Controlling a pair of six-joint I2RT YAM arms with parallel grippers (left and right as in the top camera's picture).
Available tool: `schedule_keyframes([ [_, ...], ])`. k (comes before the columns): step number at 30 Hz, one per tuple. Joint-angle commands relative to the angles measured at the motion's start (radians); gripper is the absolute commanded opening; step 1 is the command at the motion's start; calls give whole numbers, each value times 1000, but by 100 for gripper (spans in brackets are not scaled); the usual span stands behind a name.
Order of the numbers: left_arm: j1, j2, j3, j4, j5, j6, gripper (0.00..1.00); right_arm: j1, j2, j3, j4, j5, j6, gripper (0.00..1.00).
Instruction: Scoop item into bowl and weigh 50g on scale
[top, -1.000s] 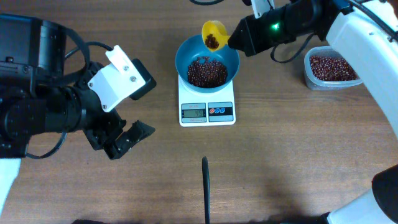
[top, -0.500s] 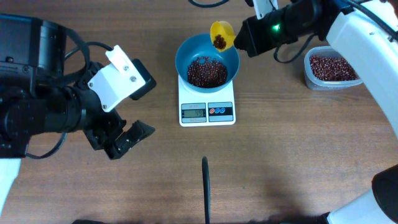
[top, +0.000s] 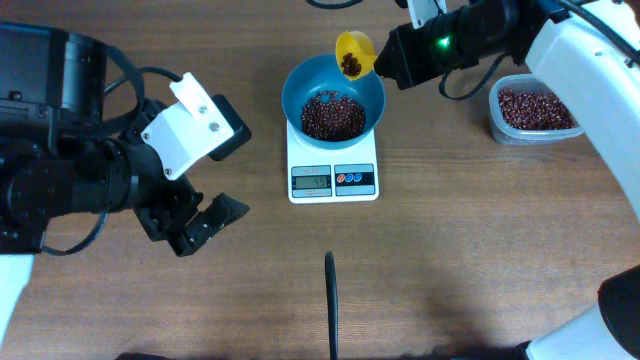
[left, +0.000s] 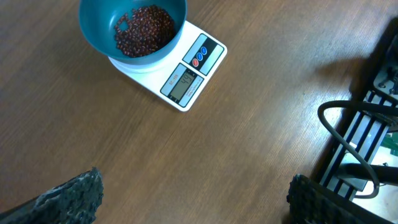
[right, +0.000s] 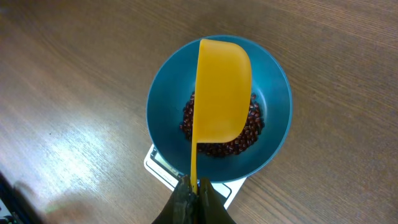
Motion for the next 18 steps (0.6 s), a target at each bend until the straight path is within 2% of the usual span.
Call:
schedule_keyframes([
  [1, 5, 1, 18, 1, 14, 16, 99, 0, -27, 28, 1, -23, 50, 4],
  [4, 5, 1, 18, 1, 14, 16, 99, 0, -21, 21, -8, 13, 57, 4],
  [6, 5, 1, 18, 1, 14, 16, 99, 0, -27, 25, 10, -55, 61, 4],
  [10, 5, 1, 18, 1, 14, 16, 99, 2, -17, 23, -16, 52, 60, 4],
  [14, 5, 1, 18, 1, 14, 16, 99, 2, -3, 24, -21, 42, 61, 4],
  [16, 5, 1, 18, 1, 14, 16, 99, 2, -10, 26, -1, -32, 61, 4],
  [18, 5, 1, 18, 1, 14, 16, 99, 8, 0, 23, -12, 42, 61, 4],
])
